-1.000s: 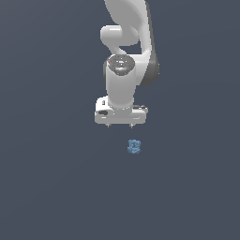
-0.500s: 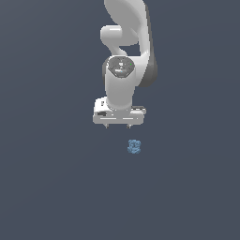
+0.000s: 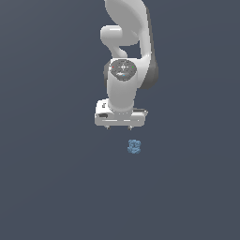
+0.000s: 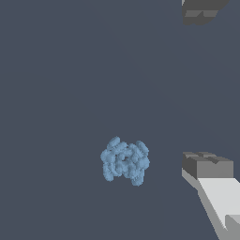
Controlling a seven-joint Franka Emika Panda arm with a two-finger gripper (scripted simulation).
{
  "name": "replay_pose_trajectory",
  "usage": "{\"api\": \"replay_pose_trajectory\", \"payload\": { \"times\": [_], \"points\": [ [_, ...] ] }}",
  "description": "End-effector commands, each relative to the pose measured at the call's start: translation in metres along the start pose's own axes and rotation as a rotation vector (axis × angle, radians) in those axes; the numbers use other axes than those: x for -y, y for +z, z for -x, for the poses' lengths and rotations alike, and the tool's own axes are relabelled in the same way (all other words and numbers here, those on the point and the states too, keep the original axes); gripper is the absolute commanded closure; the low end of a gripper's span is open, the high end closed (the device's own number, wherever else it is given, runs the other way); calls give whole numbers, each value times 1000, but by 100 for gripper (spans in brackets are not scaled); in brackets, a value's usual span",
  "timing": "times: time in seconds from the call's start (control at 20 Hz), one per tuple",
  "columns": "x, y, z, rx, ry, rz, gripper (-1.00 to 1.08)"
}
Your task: Pick up the object and move it to a goal position.
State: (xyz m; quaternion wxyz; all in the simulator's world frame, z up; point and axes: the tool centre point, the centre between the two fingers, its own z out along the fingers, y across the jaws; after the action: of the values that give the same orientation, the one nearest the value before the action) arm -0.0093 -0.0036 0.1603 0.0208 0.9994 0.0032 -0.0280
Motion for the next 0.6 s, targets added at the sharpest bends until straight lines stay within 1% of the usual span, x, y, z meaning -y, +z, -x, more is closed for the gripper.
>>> {"api": "replay_pose_trajectory", "payload": {
  "times": [0.0, 0.55],
  "points": [
    [7, 6, -4, -5, 15, -3, -92],
    [59, 47, -28, -40, 140, -33, -92]
  ]
}}
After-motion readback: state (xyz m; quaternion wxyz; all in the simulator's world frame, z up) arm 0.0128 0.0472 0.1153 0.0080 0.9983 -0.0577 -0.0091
